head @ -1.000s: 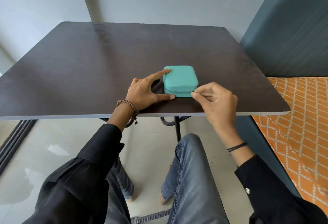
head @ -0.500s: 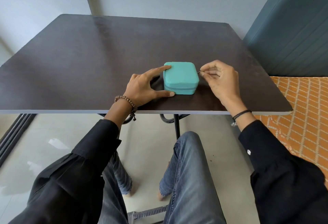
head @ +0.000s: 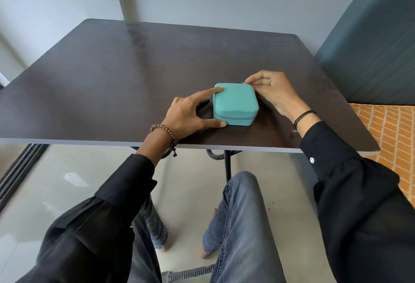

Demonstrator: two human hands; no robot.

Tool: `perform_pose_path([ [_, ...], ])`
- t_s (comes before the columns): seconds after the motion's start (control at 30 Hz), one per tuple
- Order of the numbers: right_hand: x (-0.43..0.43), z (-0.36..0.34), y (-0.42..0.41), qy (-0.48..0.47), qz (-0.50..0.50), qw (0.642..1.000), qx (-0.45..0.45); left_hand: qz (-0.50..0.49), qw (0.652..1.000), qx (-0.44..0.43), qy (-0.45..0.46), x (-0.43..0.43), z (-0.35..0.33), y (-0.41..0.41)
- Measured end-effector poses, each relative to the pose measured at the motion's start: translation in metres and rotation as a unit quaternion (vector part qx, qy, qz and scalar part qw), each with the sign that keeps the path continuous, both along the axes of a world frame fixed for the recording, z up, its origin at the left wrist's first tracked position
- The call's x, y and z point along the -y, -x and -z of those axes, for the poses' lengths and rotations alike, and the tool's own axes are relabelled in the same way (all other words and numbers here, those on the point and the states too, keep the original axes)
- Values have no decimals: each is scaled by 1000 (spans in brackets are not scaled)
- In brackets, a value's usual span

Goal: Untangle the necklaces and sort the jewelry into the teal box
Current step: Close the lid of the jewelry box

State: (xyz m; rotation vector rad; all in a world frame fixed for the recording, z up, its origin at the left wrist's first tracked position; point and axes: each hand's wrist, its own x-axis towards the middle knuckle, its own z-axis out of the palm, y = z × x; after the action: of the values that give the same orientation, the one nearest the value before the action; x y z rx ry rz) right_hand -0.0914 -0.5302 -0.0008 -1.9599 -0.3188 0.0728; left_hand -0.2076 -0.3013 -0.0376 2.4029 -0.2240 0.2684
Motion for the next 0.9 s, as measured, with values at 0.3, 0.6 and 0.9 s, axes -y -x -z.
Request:
perform_pose_path([
  [0.3, -7, 26, 42, 81, 181, 979, 41, -13, 998, -47, 37, 0, 0, 2],
  [0.6, -22, 24, 63, 11, 112, 994, -4, -24, 991, -48, 123, -7, -5, 6],
  [0.9, -103, 5, 19, -84, -22, 994, -60, -52, 990, -26, 125, -88, -28, -43],
])
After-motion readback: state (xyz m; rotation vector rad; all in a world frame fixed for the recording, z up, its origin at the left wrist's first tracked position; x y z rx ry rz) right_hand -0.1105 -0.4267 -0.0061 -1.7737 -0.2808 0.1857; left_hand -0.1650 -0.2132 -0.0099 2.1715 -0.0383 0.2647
